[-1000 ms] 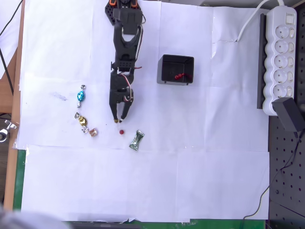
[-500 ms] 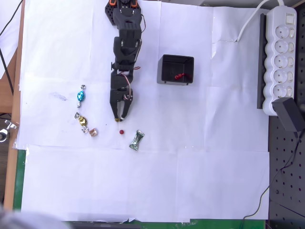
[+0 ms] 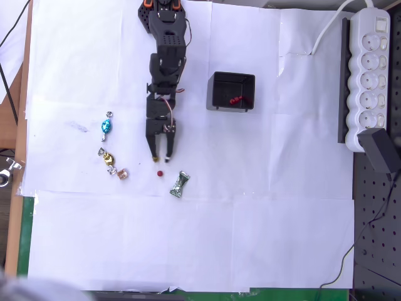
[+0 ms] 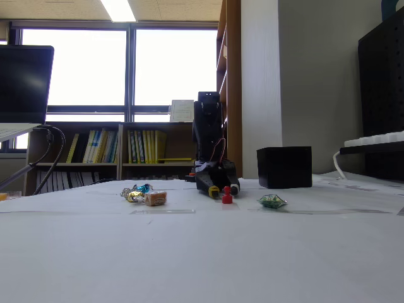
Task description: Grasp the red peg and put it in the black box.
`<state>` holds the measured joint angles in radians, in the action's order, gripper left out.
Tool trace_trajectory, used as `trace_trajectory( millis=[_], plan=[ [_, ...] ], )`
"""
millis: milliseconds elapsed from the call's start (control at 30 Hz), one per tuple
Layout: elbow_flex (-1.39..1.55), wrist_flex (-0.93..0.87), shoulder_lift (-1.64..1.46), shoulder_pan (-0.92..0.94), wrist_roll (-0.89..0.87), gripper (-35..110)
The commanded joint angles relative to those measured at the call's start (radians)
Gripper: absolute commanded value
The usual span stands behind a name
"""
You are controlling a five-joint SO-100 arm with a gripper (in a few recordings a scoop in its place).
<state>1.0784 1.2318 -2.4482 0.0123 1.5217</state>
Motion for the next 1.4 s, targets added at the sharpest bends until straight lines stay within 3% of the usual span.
trace_trajectory(
  millis=[0, 267, 567, 1367],
  plan=[
    [0.071, 0.043, -0.005, -0.017, 0.018, 17],
    [0.121, -0.008, -0.021, -0.005, 0.069, 19],
    [0.137, -0.218, 0.055, 0.012, 0.074, 21],
    [0.279, -0.328, 0.014, 0.034, 0.109, 21]
  ],
)
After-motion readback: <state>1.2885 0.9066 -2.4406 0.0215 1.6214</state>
